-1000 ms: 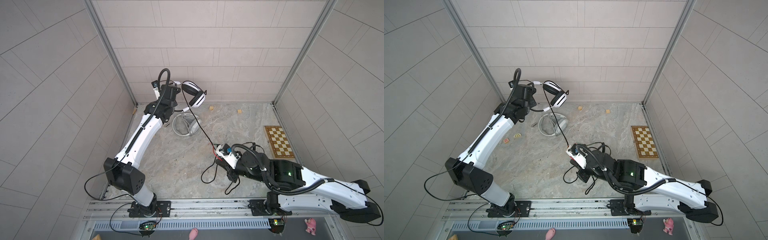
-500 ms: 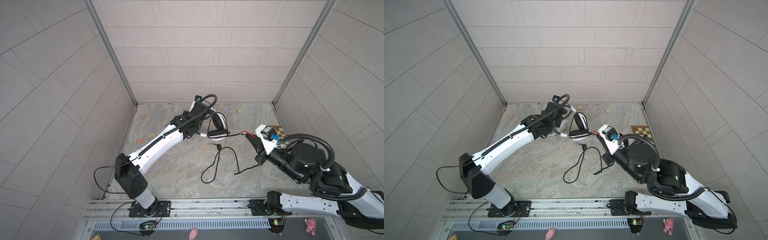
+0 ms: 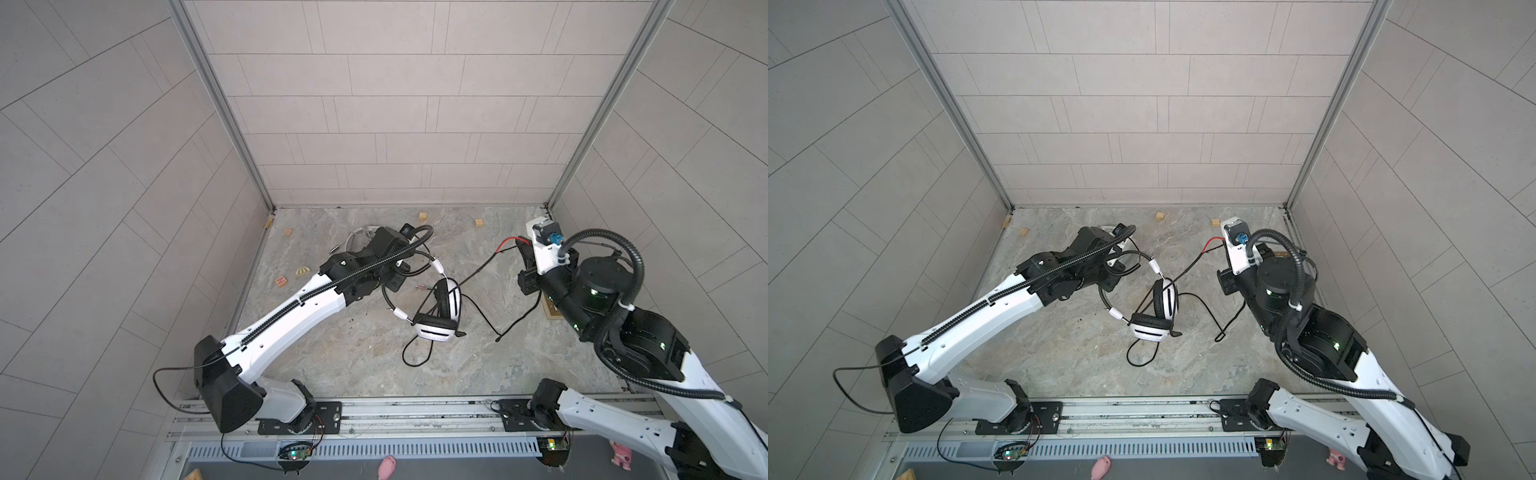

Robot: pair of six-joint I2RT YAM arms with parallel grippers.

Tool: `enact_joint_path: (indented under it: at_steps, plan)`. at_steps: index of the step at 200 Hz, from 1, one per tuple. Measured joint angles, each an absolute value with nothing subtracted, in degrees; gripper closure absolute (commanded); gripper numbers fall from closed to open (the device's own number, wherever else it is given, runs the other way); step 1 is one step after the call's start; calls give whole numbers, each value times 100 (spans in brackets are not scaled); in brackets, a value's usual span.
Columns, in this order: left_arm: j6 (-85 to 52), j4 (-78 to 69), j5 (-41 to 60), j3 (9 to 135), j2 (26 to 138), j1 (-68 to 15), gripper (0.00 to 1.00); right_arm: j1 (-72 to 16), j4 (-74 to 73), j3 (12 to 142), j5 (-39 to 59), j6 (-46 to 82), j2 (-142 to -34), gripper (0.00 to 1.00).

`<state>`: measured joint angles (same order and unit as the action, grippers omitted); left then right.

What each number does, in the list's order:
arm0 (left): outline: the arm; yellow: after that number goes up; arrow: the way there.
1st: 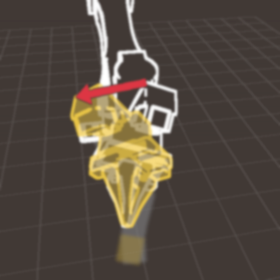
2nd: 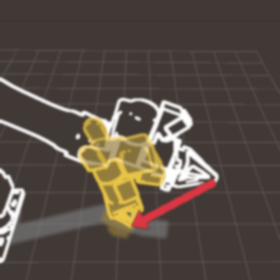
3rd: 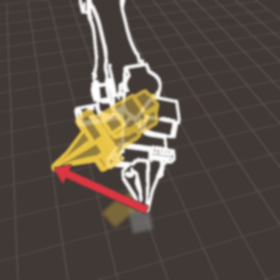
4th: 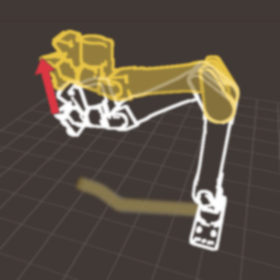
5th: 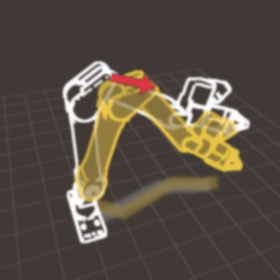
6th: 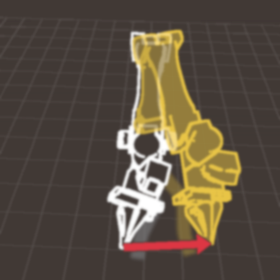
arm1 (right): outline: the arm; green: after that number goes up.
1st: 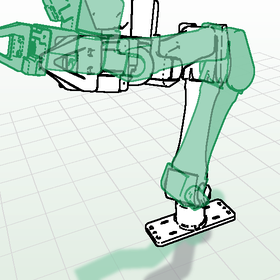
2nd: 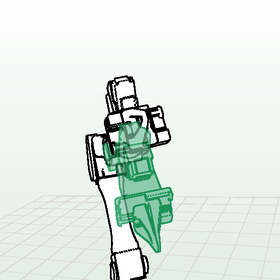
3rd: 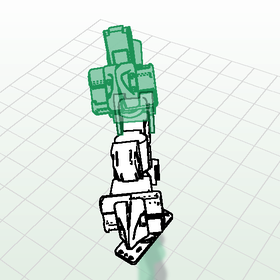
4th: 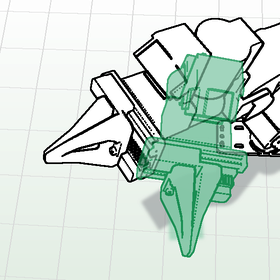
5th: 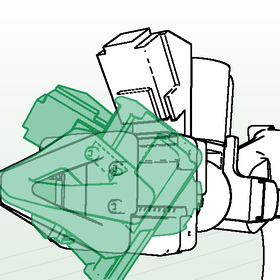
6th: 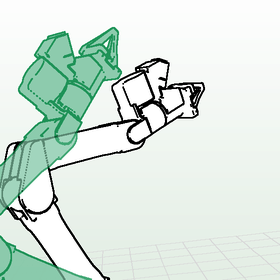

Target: Wrap the headphones

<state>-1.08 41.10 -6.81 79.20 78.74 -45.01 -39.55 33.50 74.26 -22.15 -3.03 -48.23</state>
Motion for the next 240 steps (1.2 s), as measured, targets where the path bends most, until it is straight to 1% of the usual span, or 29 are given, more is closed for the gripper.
enact_joint_path:
  at_steps: [19, 48, 68, 94, 108, 130, 145, 170, 215, 240]
  plan:
    - [-12, 4213, -427, 7878, 7699, -4515, 100, -3022, 3336, 7400, -1404, -1, -5127, 97]
    - [62, 4303, -126, 7710, 7387, -4515, 100, -2014, 3328, 7220, -246, 447, -5669, 97]
    - [67, 4222, 89, 7524, 7122, -4508, 100, -1496, 3323, 7041, 486, 753, -5940, 97]
    - [19, 4047, 309, 7314, 6768, -4501, 100, -1131, 3256, 6740, 1203, 1070, -6108, 95]
    - [-25, 3972, 454, 7295, 6639, -4495, 100, -1063, 3157, 6619, 1527, 1146, -6215, 93]
    - [-189, 3883, 897, 7334, 6602, -4471, 100, -1055, 2630, 6237, 2231, 1326, -6372, 92]
    - [-349, 3881, 1208, 7485, 6667, -4471, 100, -1188, 2311, 5878, 2473, 1470, -6427, 92]
    - [-604, 3889, 1498, 7964, 6766, -4469, 100, -1608, 1852, 5382, 2567, 1575, -6510, 90]
    - [-1275, 3730, 1911, 9450, 6932, -4471, 100, -2362, 812, 4652, 2545, 1883, -6722, 87]
    - [-1747, 3505, 1990, 9738, 7002, -4471, 100, -2508, 268, 4364, 2574, 2154, -6764, 86]
